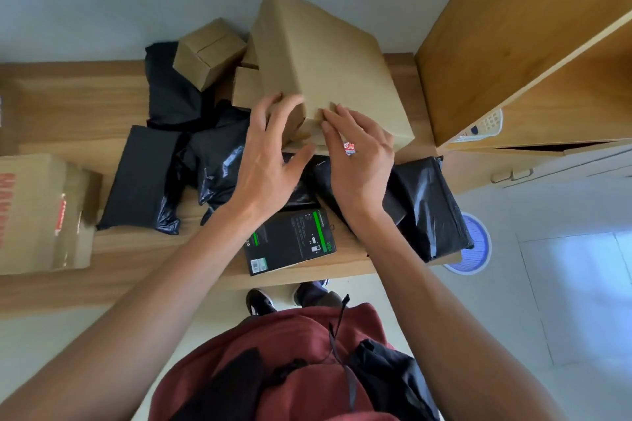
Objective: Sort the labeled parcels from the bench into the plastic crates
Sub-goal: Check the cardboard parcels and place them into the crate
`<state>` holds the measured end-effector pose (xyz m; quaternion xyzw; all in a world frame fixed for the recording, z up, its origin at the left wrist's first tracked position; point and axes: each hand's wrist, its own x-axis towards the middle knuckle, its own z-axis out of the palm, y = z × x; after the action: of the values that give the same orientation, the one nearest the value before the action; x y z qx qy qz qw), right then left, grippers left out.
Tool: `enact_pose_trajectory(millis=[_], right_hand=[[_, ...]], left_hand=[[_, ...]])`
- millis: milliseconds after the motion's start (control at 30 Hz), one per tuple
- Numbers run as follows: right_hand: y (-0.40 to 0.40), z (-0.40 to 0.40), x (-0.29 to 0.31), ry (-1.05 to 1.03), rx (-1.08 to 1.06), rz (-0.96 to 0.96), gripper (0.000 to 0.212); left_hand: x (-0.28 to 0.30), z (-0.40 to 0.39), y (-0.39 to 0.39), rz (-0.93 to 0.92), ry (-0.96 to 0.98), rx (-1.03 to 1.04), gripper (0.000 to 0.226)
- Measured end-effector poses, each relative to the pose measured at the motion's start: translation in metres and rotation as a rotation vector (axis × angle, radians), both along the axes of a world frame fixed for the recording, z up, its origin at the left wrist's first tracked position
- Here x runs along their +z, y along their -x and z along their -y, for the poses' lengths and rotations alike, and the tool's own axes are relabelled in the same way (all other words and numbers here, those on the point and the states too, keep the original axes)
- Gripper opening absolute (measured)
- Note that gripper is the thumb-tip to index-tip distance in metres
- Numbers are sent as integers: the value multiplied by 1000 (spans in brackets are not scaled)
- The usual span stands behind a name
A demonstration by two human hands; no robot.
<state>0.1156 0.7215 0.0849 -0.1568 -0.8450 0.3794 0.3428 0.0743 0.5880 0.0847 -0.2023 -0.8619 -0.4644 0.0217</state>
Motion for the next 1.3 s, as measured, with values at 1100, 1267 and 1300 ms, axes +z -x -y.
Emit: enact_pose_trajectory(millis=[1100, 1267, 1300], right_hand=[[-32, 46, 28, 580, 42, 238, 30], [-29, 55, 52, 624, 163, 167, 37], [-30, 56, 55, 630, 182, 152, 36]], left_hand=[[20, 172, -19, 386, -527, 352, 37], [39, 181, -18, 328, -540, 325, 48], [41, 184, -19, 304, -541, 313, 52]])
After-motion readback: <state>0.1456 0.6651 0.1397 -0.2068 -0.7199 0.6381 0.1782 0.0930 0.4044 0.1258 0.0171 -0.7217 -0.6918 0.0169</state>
